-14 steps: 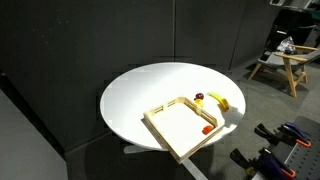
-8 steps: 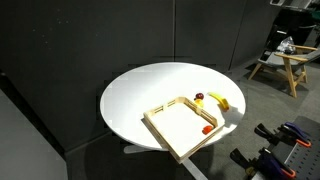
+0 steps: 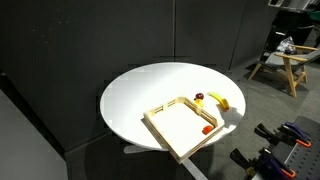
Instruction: Remove the orange object from the tray
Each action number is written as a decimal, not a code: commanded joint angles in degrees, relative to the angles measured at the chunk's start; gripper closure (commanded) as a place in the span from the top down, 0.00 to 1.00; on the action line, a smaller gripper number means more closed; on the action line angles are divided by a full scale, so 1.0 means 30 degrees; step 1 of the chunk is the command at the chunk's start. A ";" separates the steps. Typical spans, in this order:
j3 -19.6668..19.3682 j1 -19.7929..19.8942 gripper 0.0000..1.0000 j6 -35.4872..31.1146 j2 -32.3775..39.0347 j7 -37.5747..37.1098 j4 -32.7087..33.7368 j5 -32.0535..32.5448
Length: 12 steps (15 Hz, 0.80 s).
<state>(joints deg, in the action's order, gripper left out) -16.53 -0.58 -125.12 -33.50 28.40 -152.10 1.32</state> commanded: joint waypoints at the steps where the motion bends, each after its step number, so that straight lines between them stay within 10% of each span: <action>1: 0.0460 -0.0044 1.00 0.0130 0.0640 -0.0024 0.0485 -0.0486; 12: 0.1778 -0.1043 1.00 -0.0151 0.2384 -0.0350 0.1569 -0.2503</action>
<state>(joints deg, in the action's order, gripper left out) -12.40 -3.13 -125.14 -28.51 28.16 -149.38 -4.59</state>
